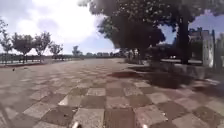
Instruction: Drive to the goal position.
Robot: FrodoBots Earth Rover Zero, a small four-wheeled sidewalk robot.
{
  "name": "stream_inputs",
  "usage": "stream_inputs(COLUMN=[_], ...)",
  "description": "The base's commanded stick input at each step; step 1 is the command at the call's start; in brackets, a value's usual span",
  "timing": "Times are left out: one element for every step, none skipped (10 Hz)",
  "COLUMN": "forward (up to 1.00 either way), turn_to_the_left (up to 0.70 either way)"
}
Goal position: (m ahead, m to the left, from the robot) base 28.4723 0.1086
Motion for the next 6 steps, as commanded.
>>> stream_inputs(forward=[0.70,0.70,0.70,0.70,0.70,0.70], turn_to_the_left=[0.00,0.00,0.00,0.00,0.00,0.00])
